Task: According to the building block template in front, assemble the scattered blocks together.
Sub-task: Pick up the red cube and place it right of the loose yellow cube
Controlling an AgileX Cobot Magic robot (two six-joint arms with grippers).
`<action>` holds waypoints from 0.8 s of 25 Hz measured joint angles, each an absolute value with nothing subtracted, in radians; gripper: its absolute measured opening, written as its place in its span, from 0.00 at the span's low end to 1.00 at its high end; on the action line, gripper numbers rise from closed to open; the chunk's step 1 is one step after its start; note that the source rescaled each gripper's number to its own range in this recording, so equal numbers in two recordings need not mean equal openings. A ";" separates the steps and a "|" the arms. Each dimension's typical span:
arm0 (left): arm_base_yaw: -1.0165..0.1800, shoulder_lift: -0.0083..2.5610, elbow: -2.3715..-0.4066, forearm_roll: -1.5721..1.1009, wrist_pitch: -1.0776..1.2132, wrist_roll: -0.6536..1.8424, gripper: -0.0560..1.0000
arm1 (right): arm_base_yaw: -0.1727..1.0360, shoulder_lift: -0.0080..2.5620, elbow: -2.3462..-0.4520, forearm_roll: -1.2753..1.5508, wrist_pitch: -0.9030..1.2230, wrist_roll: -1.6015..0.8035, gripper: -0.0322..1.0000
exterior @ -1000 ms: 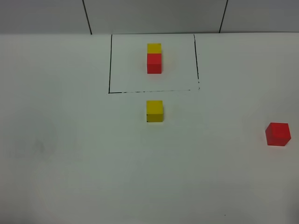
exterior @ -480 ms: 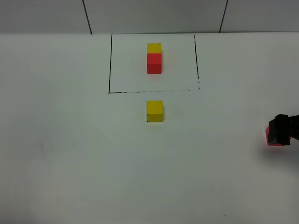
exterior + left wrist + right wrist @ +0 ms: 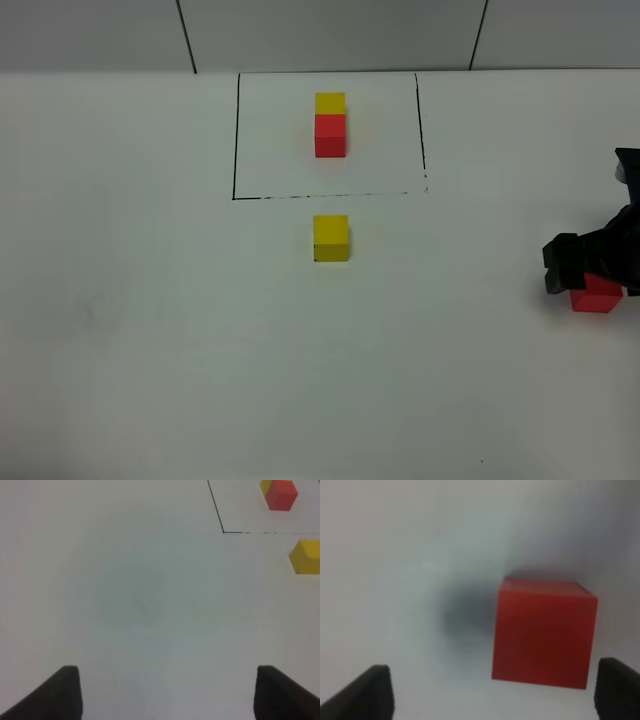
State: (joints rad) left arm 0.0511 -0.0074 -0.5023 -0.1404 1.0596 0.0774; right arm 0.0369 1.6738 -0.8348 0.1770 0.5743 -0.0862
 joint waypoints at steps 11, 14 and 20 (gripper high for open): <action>0.051 -0.007 -0.502 -0.140 1.060 0.077 0.53 | 0.037 1.753 -0.839 0.117 0.550 -0.075 0.34; 0.051 -0.007 -0.502 -0.140 1.060 0.077 0.53 | 0.037 1.753 -0.840 0.090 0.551 -0.067 0.05; 0.051 -0.007 -0.502 -0.140 1.060 0.077 0.53 | 0.063 1.758 -0.920 0.046 0.607 -0.126 0.05</action>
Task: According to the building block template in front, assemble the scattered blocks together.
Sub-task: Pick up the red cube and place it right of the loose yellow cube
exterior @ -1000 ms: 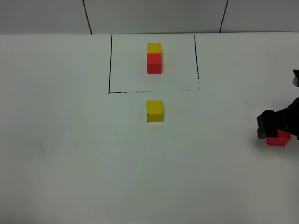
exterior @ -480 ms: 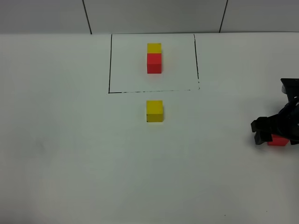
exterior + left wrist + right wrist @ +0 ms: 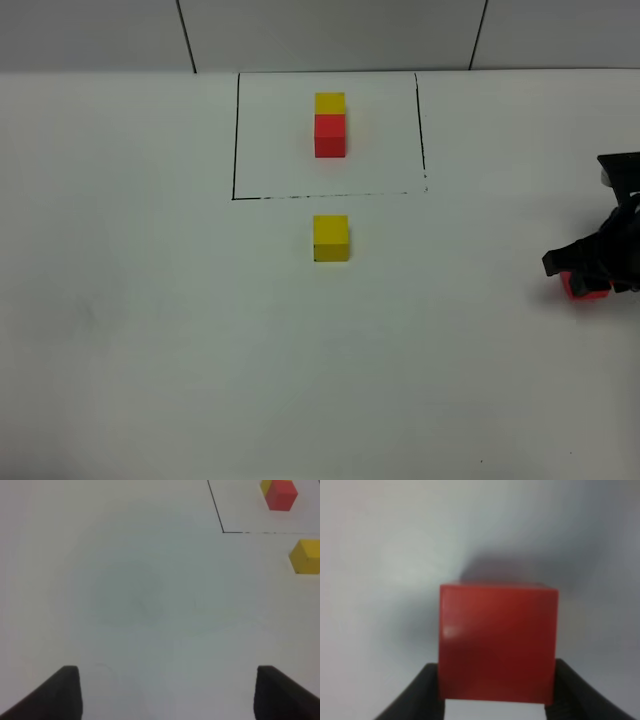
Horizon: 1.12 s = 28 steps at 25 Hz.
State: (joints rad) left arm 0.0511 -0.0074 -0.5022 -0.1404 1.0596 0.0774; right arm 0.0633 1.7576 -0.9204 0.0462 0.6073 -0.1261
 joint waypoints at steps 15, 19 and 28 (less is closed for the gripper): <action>0.051 -0.007 -0.501 -0.140 1.060 0.077 0.53 | 0.499 1.993 -1.369 -0.027 0.876 -0.820 0.05; 0.051 -0.007 -0.501 -0.140 1.060 0.077 0.53 | 0.503 2.073 -1.451 0.008 0.874 -0.918 0.05; 0.051 -0.007 -0.501 -0.140 1.060 0.077 0.53 | 0.503 2.160 -1.557 0.043 0.873 -1.019 0.04</action>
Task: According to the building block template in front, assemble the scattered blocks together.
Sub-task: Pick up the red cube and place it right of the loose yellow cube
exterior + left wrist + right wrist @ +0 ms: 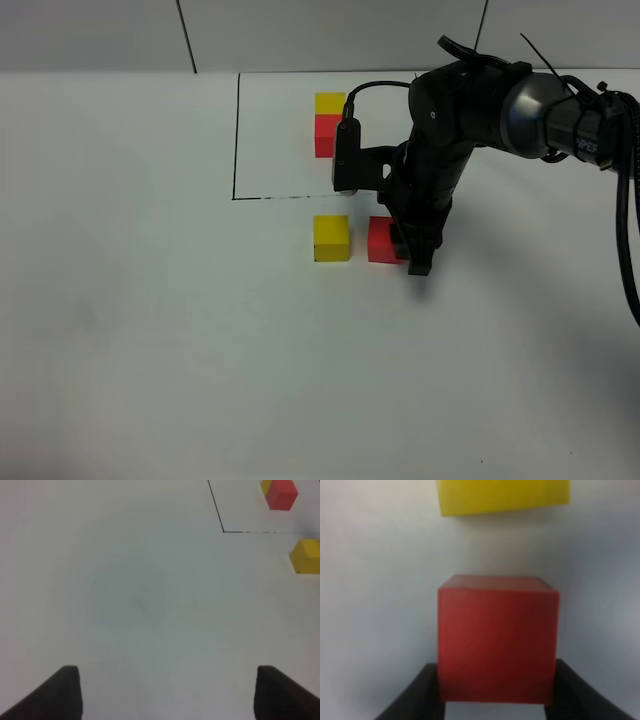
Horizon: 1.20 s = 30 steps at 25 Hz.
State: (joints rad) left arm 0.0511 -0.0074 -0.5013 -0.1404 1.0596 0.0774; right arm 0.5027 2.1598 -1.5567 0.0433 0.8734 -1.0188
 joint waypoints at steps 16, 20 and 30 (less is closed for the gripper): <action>0.051 -0.007 -0.501 -0.140 1.060 0.077 0.53 | 0.503 2.187 -1.573 0.076 0.846 -1.086 0.04; 0.051 -0.007 -0.501 -0.140 1.060 0.077 0.53 | 0.503 2.190 -1.573 0.085 0.827 -1.086 0.05; 0.051 -0.007 -0.501 -0.140 1.060 0.077 0.53 | 0.503 2.191 -1.574 0.100 0.816 -1.088 0.05</action>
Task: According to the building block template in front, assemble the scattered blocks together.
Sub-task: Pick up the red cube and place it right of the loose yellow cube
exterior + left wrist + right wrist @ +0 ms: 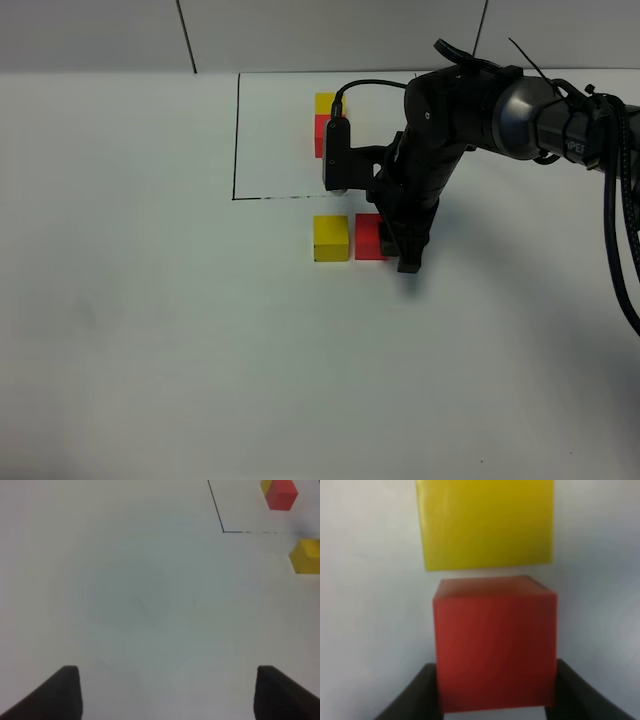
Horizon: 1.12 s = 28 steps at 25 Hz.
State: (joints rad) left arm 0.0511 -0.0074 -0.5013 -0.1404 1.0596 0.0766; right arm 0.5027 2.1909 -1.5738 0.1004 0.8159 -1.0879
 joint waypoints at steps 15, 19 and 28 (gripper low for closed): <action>0.051 -0.007 -0.501 -0.140 1.060 0.077 0.53 | 0.506 2.193 -1.576 0.104 0.815 -1.089 0.05; 0.051 -0.007 -0.501 -0.140 1.060 0.077 0.53 | 0.506 2.193 -1.576 0.126 0.819 -1.089 0.05; 0.051 -0.007 -0.501 -0.140 1.060 0.077 0.53 | 0.506 2.199 -1.576 0.154 0.821 -1.101 0.05</action>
State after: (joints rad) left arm 0.0511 -0.0074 -0.5013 -0.1404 1.0596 0.0766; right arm 0.5065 2.1988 -1.5760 0.1541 0.8207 -1.1008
